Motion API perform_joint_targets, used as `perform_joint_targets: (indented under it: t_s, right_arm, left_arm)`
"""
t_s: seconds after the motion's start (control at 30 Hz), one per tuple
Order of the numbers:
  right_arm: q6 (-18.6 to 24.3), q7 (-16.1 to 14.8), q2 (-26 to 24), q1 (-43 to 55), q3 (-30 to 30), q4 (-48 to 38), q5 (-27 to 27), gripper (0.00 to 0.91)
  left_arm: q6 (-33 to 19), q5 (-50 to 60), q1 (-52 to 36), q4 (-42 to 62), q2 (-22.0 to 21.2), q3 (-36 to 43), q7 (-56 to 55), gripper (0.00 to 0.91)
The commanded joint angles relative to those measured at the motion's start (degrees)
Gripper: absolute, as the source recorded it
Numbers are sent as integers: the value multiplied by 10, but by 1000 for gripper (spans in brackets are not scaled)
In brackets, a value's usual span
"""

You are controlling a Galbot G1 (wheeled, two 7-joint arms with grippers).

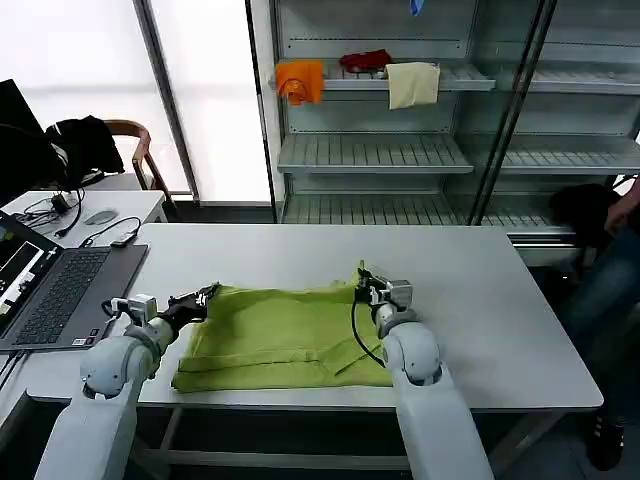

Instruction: Fold and organize the clothes.

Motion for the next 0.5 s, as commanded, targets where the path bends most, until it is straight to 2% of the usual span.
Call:
perform_joint_targets:
  t_s: [0.03, 0.5]
  right_arm:
    - [1, -4, -18, -98, 9, 95, -1, 0]
    - [1, -13, -18, -159, 21, 143, -7, 0]
  left_arm:
    - [0, -6, 68, -53, 6, -21, 5, 10]
    - [-1, -2, 119, -103, 2, -47, 16, 10]
